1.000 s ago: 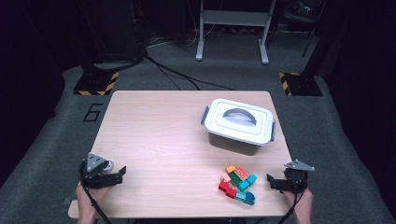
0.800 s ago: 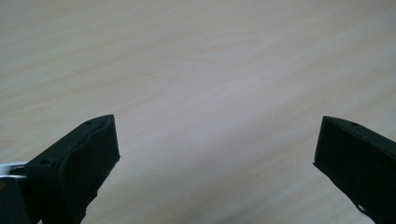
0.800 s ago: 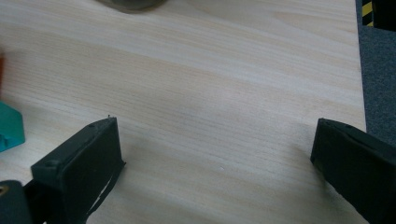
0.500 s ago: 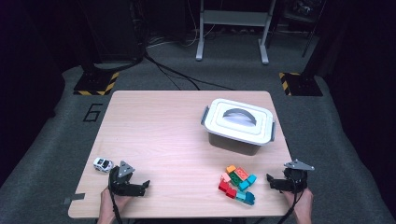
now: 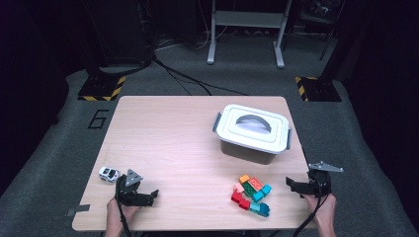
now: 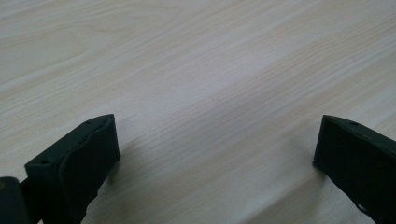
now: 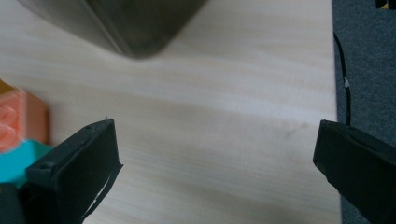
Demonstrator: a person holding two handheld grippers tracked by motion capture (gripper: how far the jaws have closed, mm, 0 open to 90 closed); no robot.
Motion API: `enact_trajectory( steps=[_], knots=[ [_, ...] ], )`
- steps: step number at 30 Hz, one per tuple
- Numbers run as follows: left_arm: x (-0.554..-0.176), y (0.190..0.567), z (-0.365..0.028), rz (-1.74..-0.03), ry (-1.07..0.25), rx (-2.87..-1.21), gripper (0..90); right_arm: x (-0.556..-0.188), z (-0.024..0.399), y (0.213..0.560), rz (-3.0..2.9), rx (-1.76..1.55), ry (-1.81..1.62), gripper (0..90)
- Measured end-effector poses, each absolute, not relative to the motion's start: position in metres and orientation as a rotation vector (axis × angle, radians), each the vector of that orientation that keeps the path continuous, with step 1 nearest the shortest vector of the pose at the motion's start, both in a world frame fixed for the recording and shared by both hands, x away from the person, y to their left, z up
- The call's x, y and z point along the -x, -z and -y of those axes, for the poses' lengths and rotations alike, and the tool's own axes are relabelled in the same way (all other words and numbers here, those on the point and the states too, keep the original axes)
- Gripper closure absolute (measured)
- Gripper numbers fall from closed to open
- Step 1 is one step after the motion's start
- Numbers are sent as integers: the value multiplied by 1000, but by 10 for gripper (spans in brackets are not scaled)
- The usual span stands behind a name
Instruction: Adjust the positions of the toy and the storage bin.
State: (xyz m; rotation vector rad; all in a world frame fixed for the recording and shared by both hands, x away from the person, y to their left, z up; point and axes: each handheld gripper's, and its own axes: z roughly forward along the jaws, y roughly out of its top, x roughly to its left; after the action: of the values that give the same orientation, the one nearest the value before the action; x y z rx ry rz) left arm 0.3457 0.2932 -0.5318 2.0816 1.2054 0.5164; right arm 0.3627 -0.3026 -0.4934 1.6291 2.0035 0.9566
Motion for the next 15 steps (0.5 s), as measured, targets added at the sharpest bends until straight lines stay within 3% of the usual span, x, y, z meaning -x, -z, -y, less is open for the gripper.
enact_trajectory(
  steps=[15],
  knots=[
    [-346,531,-293,-1200,-505,-2089,2,-396,257,401,-1990,-1479,-1004,25]
  ],
)
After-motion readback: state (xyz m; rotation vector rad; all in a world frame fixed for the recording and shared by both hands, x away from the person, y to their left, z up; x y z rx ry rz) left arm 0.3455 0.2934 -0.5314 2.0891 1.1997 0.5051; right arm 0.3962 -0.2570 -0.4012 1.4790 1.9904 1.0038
